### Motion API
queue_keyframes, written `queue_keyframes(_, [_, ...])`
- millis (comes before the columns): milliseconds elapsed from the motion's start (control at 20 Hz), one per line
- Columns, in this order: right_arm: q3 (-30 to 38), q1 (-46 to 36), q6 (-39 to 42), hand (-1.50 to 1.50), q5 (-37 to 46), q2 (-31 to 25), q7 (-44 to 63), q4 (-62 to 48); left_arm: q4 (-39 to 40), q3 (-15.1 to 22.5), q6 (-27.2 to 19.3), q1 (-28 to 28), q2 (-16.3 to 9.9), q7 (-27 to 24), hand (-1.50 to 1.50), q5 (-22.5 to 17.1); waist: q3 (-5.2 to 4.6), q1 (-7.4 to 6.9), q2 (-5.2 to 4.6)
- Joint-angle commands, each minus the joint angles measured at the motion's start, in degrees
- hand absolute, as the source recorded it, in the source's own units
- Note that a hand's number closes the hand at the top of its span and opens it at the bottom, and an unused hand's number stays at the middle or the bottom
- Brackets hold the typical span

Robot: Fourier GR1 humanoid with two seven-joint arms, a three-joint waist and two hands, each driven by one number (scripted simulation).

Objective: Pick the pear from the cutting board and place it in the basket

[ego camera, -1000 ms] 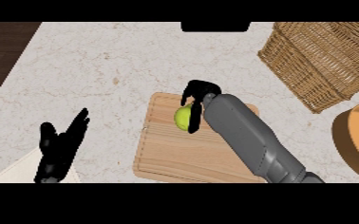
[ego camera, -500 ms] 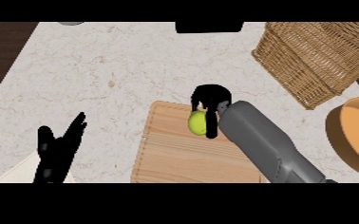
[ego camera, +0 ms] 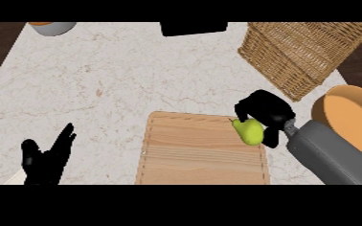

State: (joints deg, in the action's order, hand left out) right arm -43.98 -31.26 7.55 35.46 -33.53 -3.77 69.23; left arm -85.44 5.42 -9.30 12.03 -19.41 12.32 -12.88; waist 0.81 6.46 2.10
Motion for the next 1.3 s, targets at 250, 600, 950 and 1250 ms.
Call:
queue_keyframes(250, [21.71, 12.67, -3.51, 1.5, -30.25, -4.12, -14.19, 14.11, 0.43, -0.35, 0.87, 4.49, 0.07, -0.25, 0.0, -0.95, -0.69, 1.39, -0.76])
queue_keyframes(600, [41.53, 15.07, 7.43, 1.5, -51.49, -18.14, -9.96, 22.34, -0.01, 0.06, 0.25, 2.47, 0.16, 1.45, 0.0, -0.01, -0.94, -0.15, -0.94])
queue_keyframes(950, [56.75, 10.35, 12.5, 1.5, -63.97, -29.26, 2.66, 14.71, 1.9, 3.28, 0.72, -1.71, 1.88, 2.68, 0.0, 2.6, -0.92, -5.08, -1.96])
queue_keyframes(1250, [58.47, 3.03, 16.12, 1.5, -63.68, -33.06, 6.29, 4.3, 5.86, 1.06, 4.86, -5.71, 1.15, 1.63, 0.0, 1.01, -0.87, -7.13, -2.33])
